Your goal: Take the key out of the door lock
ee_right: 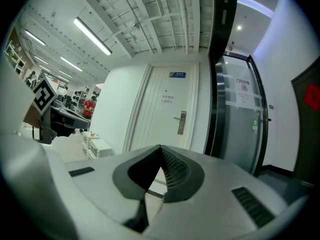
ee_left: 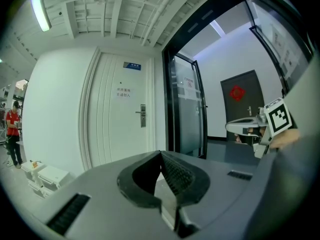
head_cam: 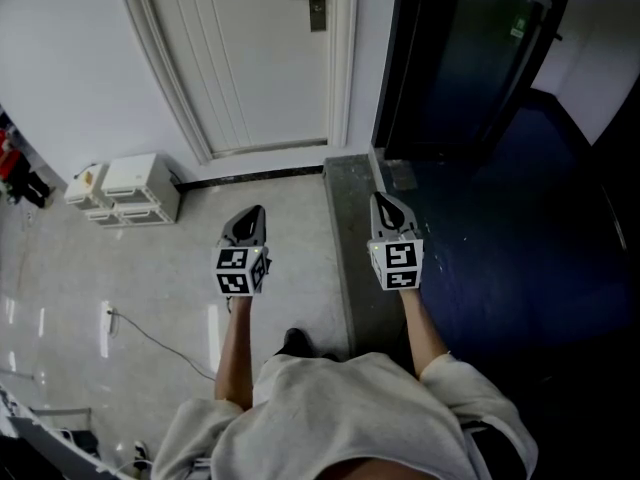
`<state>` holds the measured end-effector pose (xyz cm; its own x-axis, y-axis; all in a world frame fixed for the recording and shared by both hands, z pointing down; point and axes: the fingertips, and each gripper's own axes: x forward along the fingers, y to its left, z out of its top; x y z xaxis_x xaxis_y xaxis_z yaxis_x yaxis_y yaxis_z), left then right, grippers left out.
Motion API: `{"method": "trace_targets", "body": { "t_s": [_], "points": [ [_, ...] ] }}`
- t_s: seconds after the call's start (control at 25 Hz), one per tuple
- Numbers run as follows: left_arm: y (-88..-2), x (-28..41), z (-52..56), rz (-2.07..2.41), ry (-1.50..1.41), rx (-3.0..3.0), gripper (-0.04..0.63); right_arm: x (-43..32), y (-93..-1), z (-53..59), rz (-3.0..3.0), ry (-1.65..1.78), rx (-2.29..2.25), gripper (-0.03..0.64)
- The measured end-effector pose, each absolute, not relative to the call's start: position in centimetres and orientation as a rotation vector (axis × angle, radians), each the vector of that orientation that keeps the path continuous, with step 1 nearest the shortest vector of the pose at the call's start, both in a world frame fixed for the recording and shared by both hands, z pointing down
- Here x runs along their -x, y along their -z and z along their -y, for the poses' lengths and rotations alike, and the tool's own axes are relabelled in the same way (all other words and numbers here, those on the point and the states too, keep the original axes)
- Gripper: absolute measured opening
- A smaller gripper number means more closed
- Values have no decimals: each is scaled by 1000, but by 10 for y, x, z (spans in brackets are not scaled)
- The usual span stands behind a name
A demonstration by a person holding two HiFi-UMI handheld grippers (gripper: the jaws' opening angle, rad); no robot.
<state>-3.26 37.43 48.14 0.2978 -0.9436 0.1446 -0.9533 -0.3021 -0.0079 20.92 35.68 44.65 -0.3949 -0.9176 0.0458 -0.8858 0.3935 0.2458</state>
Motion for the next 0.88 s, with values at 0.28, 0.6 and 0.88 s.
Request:
{"method": "trace_targets", "body": {
  "t_s": [0.28, 0.6, 0.88],
  "points": [
    [-494, 32, -338, 1786, -188, -2456, 18, -206, -456, -322, 2460, 264, -1608, 23],
    [-509, 49, -254, 1762, -177, -2460, 18, -185, -466, -243, 2450, 268, -1606, 21],
    [-501, 74, -155, 1729, -162, -2496, 18, -157, -459, -151, 2422, 281, -1638, 21]
  ]
}}
